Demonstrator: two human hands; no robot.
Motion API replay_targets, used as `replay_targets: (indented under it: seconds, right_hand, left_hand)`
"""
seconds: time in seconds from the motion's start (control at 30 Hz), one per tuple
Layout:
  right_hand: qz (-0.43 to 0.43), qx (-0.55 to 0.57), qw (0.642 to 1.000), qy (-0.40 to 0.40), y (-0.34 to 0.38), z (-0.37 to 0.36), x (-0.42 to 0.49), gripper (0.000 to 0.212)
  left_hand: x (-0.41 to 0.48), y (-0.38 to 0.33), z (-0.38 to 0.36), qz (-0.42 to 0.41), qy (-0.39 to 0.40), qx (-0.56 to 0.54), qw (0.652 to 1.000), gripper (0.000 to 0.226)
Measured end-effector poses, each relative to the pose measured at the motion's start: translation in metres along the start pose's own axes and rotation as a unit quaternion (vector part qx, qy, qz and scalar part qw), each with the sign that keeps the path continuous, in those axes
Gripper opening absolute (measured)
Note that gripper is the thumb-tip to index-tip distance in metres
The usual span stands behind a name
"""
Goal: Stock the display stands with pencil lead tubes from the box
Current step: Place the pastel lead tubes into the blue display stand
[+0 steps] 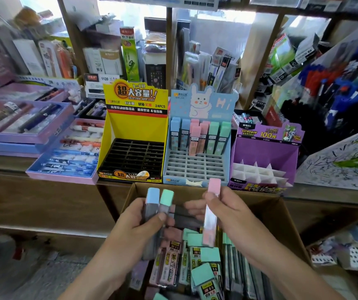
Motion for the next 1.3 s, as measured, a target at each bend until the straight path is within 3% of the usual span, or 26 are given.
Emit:
replay_targets:
  seconds: [0.17,0.3,0.53,0.97,1.3]
  right_hand:
    - [0.058,-0.059,0.996,-0.04,0.025,0.015,0.011,0.014]
    - [0.113,-0.08,0.987,-0.08,0.041,0.025,0.027,0.015]
    - [0.217,-0.166,0.944,-0.187,0.065,0.04,0.055,0.019]
    - [0.234,-0.226,0.919,-0.224,0.084,0.041,0.097,0.007]
    - [0.235,-0.271,0.91,-0.21,0.08,0.04,0.113,0.015]
  left_hand:
    - [0.017,-0.014,0.012,-0.056,-0.03,0.039,0.997,0.013]
    - [0.03,-0.014,0.012,-0.065,-0.042,0.008,0.997,0.012]
    - [0.041,-0.002,0.013,-0.064,-0.052,-0.018,0.996,0.015]
    - [0.048,0.006,0.02,-0.058,-0.061,-0.062,0.995,0.017]
    - [0.052,0.011,0.022,-0.063,-0.052,-0.083,0.993,0.018]
Point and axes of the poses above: each hand's wrist, its own x-axis towards the middle knuckle, its own z-axis out of the back of the hand, y = z × x, the point moved 3 cm from there along x, towards the middle knuckle, and after that the axes turned 3 degrees about -y, right-handed, at the moved point
